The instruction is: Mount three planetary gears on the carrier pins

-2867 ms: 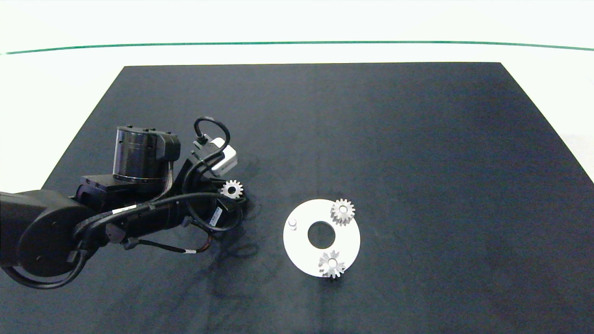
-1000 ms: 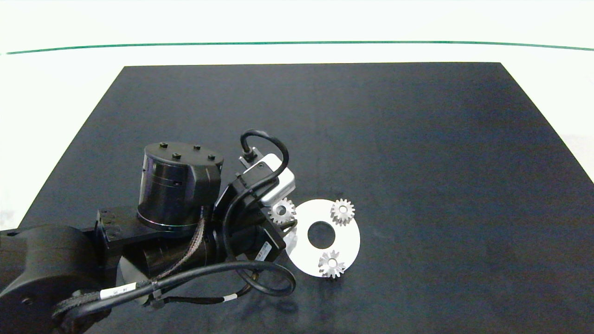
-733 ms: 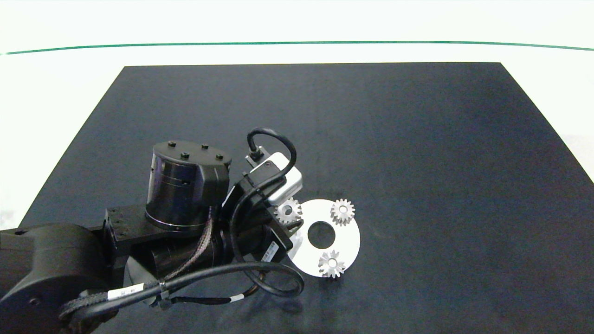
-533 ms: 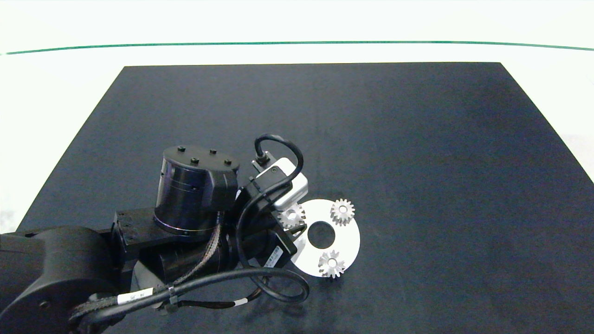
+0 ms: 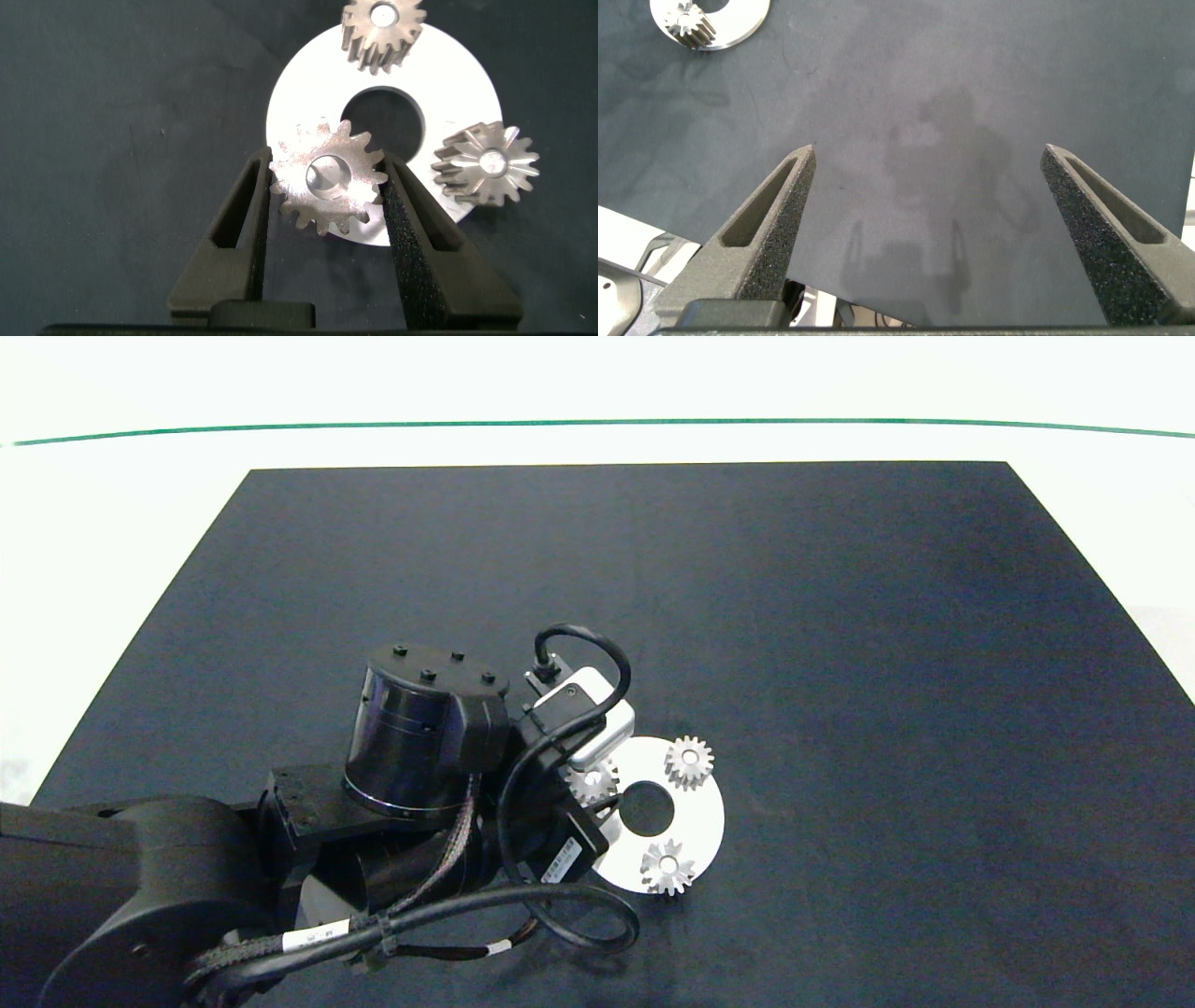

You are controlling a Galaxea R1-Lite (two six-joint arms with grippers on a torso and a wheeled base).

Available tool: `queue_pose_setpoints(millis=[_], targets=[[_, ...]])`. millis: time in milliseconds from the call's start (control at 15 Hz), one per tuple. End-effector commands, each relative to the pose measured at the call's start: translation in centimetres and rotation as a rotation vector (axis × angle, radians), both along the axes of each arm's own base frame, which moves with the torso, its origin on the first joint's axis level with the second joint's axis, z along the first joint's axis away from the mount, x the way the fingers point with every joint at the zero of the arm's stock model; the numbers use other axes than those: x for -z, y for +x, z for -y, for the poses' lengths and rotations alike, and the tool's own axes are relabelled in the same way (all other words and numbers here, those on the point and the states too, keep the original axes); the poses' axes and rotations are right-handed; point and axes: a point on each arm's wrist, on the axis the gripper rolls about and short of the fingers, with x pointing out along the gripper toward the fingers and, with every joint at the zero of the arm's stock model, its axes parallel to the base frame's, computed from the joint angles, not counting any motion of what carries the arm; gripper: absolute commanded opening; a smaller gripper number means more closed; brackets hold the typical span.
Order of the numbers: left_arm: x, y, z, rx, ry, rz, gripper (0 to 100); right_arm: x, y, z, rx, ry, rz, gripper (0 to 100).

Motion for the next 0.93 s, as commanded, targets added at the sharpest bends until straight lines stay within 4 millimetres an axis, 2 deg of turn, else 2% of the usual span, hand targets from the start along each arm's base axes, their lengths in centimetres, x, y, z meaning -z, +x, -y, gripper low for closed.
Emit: queue_pose_setpoints(millis=[67,933], targets=[[0.20,0.21,0.20,-0.002,0.008,-0.003,1,0.01,-0.03,0.02,0.000,-0.002,-0.001,100],[1.02,0.79,0.41,-0.010,0.028,-0.016,1,0.05,-0.04,0.03,-0.001,-0.002,-0.001,100]])
